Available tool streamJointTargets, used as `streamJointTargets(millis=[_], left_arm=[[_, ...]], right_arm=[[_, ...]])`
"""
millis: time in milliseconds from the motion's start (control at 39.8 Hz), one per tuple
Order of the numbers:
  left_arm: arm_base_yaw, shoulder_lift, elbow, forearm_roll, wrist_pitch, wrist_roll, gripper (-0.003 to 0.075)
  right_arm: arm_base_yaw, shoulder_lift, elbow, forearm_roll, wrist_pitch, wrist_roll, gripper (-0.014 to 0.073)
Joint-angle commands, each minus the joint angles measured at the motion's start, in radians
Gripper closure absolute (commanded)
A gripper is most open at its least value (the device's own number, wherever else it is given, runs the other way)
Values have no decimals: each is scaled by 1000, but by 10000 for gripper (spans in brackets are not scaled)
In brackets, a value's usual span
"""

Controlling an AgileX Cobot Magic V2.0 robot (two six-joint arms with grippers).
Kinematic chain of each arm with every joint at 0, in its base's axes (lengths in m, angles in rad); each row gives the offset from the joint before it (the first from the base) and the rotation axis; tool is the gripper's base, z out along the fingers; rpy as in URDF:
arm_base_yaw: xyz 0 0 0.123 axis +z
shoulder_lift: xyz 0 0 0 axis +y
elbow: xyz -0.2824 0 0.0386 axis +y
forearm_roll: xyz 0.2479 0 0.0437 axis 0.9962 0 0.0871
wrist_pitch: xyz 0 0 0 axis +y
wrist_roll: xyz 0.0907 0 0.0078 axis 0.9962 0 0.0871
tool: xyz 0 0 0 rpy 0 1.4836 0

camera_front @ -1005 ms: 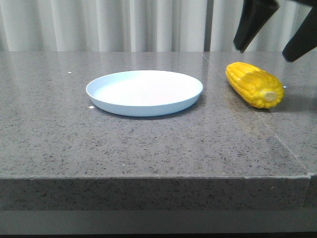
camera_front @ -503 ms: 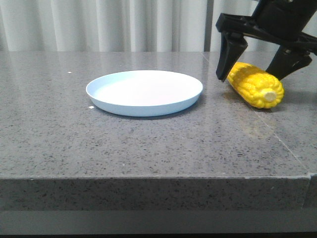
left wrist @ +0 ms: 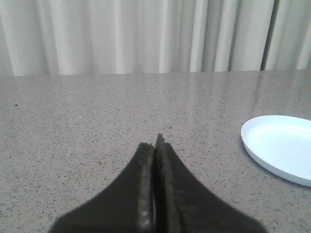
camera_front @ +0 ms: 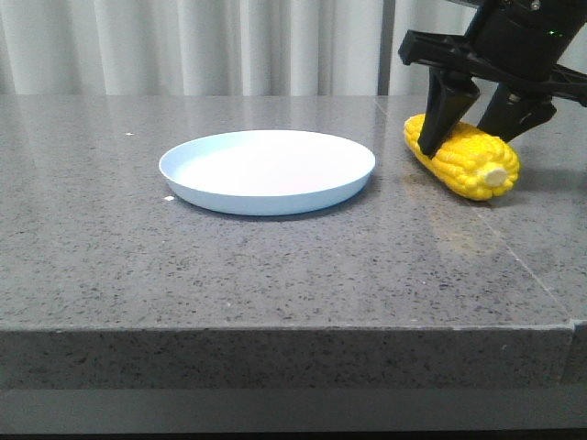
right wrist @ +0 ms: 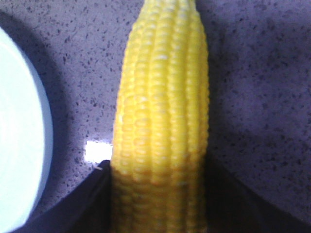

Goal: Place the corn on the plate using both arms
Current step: 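Lower the right gripper over the yellow corn cob and grasp it, then lift the corn with the right gripper and carry it over the plate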

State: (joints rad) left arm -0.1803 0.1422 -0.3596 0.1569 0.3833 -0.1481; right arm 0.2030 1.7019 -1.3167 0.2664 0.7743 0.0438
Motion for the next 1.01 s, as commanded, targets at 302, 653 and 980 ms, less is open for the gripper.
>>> streamJointTargets(millis=[302, 653, 980], left_arm=[[3, 10, -29, 3, -81, -10, 741], [3, 10, -29, 3, -81, -10, 741], [3, 10, -29, 3, -81, -10, 741]], right_arm=[[120, -108, -107, -67, 6, 33, 422], [328, 18, -310, -222, 34, 318, 422], [363, 151, -390, -221, 36, 376, 330]])
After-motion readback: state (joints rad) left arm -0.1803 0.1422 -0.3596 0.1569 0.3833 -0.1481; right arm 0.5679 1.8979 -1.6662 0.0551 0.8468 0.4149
